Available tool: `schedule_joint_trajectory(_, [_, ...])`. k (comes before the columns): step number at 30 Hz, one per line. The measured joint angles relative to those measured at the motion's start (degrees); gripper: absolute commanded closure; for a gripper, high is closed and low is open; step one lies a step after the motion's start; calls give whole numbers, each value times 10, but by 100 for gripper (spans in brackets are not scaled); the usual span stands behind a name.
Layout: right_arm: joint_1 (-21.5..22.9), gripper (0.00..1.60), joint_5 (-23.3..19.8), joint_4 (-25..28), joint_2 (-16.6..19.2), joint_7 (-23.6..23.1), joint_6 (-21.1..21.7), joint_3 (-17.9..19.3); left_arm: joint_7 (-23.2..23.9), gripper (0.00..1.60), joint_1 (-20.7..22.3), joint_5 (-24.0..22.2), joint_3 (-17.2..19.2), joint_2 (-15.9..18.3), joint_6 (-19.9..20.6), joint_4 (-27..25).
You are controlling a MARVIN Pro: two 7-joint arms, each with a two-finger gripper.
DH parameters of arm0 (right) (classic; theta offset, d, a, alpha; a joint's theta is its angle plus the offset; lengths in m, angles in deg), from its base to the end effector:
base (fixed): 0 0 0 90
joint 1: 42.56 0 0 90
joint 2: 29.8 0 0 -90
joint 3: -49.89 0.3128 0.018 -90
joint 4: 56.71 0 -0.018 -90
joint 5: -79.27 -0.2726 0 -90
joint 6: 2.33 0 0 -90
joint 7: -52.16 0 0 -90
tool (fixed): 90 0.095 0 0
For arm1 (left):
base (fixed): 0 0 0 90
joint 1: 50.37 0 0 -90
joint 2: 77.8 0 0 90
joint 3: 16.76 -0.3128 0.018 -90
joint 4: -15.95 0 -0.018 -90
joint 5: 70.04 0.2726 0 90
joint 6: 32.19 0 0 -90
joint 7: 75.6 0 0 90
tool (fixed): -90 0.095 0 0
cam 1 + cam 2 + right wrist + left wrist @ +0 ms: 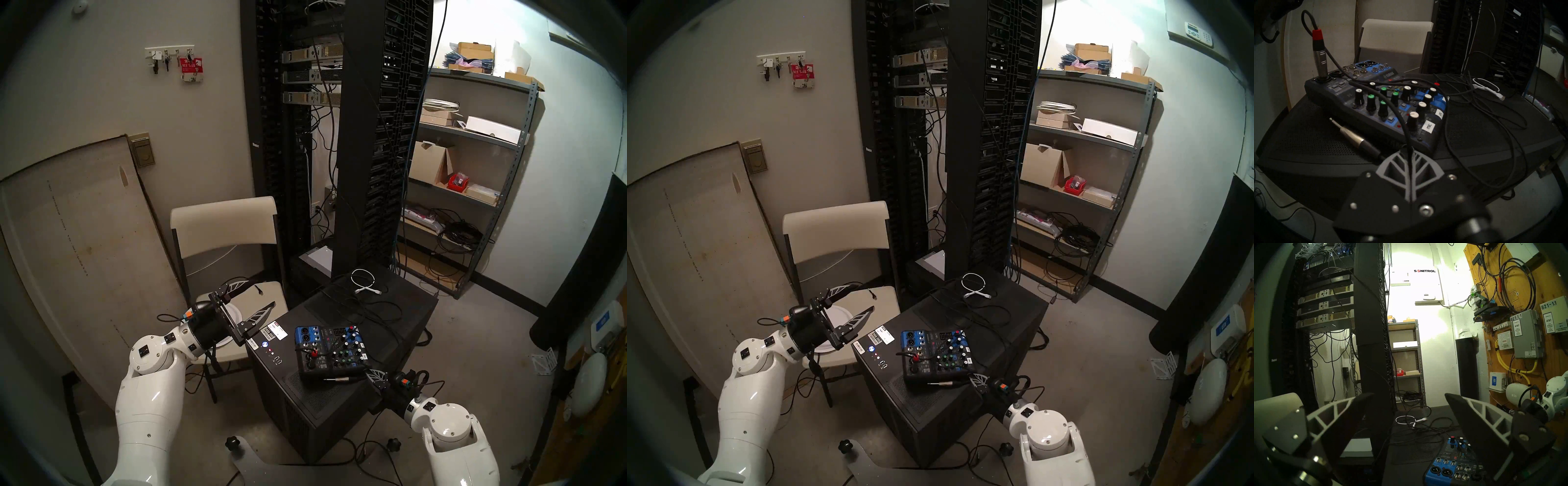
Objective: Insert aux cable
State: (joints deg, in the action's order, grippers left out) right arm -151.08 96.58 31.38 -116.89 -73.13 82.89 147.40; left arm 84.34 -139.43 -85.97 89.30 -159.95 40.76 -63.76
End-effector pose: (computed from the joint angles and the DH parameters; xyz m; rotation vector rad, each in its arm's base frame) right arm 0.2395 -0.0120 -0.4519 -2.3560 -0.8395 -1.5569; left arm 0.3359 0.0564 -0.3417 1.4740 -0.8142 1.8985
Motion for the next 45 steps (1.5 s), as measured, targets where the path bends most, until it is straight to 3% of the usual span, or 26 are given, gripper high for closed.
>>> schedule_joint_trajectory(19, [55, 160, 5, -51, 4, 9, -8, -9, 9, 0, -2, 0, 1, 4, 23, 4])
schedule_joint_trajectory(34, [-11, 160, -57, 51, 3, -65, -9, 19, 35, 0, 26, 7, -2, 34, 59, 48])
schedule_joint_trajectory(45, [-61, 160, -104, 127, -1, -116, -9, 44, 52, 0, 57, 22, -23, 52, 76, 97])
